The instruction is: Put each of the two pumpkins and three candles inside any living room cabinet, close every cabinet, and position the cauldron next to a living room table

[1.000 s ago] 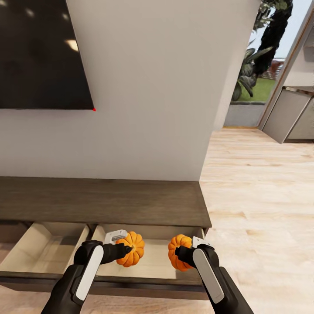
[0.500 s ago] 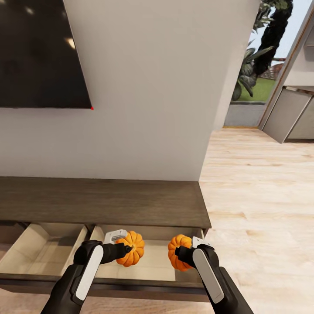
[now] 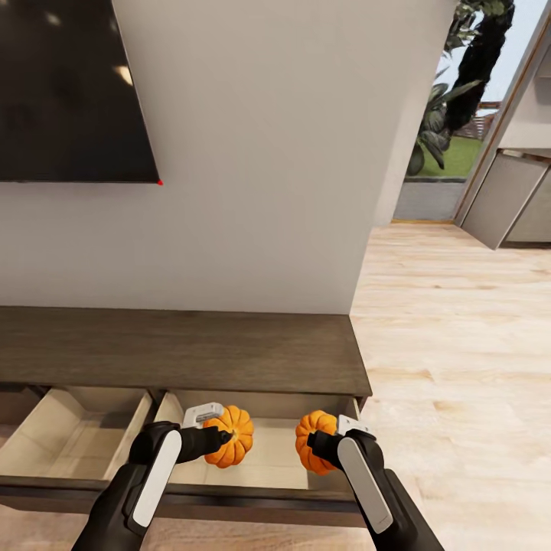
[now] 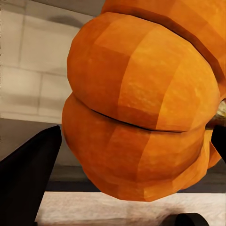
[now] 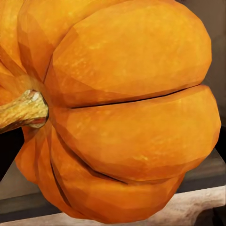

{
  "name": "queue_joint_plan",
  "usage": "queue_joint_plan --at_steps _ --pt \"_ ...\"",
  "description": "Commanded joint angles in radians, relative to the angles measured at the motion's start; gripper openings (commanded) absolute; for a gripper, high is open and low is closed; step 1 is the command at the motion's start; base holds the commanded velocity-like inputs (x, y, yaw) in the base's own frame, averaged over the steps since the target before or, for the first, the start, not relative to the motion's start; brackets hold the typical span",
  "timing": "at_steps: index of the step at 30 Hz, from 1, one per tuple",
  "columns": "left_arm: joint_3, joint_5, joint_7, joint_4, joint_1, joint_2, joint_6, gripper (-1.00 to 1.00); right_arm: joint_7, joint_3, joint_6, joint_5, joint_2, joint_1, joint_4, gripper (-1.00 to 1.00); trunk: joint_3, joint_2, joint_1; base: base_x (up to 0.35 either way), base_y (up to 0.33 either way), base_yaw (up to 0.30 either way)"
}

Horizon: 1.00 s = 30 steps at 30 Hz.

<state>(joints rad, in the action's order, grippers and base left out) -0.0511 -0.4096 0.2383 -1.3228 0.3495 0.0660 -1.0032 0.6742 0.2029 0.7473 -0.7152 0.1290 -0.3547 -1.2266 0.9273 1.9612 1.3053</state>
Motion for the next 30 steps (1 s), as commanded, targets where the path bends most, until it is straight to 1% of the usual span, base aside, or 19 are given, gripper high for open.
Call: queue_joint_plan --at_steps 1,23,27,30 --pt "-0.001 -0.011 0.012 -0.001 0.000 0.000 -0.003 -1.00 0.010 0.002 -0.001 -0.010 0.000 0.000 -0.001 -1.00 0.001 0.000 0.000 0.000 0.000 0.000" --pt "0.000 -0.011 0.012 -0.001 0.000 0.000 -0.002 -1.00 0.010 0.001 -0.002 -0.010 0.000 -0.001 0.001 -1.00 0.001 0.000 0.000 0.030 0.000 0.000" --pt "0.000 -0.011 0.011 -0.001 0.000 0.000 -0.003 -1.00 0.011 0.001 0.000 -0.010 0.000 -0.001 0.001 -1.00 0.013 0.028 0.015 0.000 0.000 0.000" --pt "0.007 -0.012 0.010 -0.001 0.000 0.000 -0.003 -1.00 0.011 0.002 -0.001 -0.010 0.001 -0.001 0.001 -1.00 0.023 0.049 0.027 0.000 0.000 0.000"
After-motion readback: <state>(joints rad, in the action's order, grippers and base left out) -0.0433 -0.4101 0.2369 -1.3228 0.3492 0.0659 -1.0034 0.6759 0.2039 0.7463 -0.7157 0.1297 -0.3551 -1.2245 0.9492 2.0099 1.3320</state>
